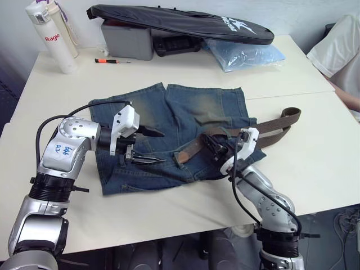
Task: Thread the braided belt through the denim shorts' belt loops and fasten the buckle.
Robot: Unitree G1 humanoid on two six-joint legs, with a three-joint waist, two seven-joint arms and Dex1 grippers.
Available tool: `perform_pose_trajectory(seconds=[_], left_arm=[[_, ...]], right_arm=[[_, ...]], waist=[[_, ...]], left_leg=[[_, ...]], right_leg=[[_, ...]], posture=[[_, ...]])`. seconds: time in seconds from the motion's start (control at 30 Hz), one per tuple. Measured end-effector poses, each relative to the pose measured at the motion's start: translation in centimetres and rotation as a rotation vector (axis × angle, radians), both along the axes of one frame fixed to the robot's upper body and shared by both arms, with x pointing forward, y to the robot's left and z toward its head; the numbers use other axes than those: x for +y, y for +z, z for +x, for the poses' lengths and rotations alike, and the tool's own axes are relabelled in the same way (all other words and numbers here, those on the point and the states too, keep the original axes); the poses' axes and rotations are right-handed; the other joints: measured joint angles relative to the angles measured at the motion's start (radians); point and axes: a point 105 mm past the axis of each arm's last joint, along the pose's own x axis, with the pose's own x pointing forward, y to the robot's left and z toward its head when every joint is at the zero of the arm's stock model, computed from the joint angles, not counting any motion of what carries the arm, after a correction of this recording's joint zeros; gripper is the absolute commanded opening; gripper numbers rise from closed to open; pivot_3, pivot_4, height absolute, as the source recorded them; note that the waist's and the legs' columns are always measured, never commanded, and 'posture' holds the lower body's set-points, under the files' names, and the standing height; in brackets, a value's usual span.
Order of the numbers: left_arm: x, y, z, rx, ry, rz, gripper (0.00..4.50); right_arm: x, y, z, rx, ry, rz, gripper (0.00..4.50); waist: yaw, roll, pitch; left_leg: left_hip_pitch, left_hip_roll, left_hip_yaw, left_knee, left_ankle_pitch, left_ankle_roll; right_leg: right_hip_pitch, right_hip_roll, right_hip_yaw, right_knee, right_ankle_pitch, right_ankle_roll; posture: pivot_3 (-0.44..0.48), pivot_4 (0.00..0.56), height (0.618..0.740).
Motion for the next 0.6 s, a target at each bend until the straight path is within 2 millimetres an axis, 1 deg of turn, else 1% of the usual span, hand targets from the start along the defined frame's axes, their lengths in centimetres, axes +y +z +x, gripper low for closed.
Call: perform_pose_trajectory(seconds=[0.1,0.27,0.37,0.43,0.47,0.53,0.6], left_arm=[[-0.1,0.1,-0.1,-0.002,-0.003,0.002,4.50],[-0.1,0.1,-0.1,0.004,0.004,0.002,4.50],[-0.1,0.1,-0.1,0.004,0.005,0.002,4.50],[-0.1,0.1,-0.1,0.004,0.006,0.002,4.50],[-0.1,0.1,0.0,0.005,0.007,0.002,4.50],[-0.1,0.1,0.0,0.006,0.008,0.002,4.50],[-0.1,0.1,0.0,0.008,0.009,0.002,4.50]], right_arm=[[-0.1,0.0,0.0,-0.001,-0.007,-0.002,0.01],[-0.2,0.2,-0.5,0.042,0.041,0.075,0.01],[-0.1,0.2,-0.9,0.055,0.072,0.075,0.01],[0.0,-0.1,-1.0,0.068,0.085,0.059,0.80],[0.0,-0.3,-1.1,0.079,0.095,0.053,1.12],[0.3,-0.5,-1.2,0.087,0.107,0.049,1.96],[0.5,-0.6,-1.3,0.095,0.119,0.044,2.93]], waist=[[0.000,0.000,0.000],[0.000,0.000,0.000],[-0.001,0.000,0.000],[0.000,0.000,0.000],[0.000,0.000,0.000],[-0.001,0.000,0.000],[0.000,0.000,0.000]], left_leg=[[0.000,0.000,0.000,0.000,0.000,0.000],[0.000,0.000,0.000,0.000,0.000,0.000],[0.000,0.000,0.000,0.000,0.000,0.000],[0.000,0.000,0.000,0.000,0.000,0.000],[0.000,0.000,0.000,0.000,0.000,0.000],[0.000,0.000,0.000,0.000,0.000,0.000],[0.000,0.000,0.000,0.000,0.000,0.000]], right_leg=[[0.000,0.000,0.000,0.000,0.000,0.000],[0.000,0.000,0.000,0.000,0.000,0.000],[0.000,0.000,0.000,0.000,0.000,0.000],[0.000,0.000,0.000,0.000,0.000,0.000],[0.000,0.000,0.000,0.000,0.000,0.000],[0.000,0.000,0.000,0.000,0.000,0.000],[0.000,0.000,0.000,0.000,0.000,0.000]], posture=[[0.000,0.150,0.740],[0.000,0.150,0.740],[0.000,0.150,0.740],[0.000,0.150,0.740],[0.000,0.150,0.740],[0.000,0.150,0.740],[0.000,0.150,0.740]])
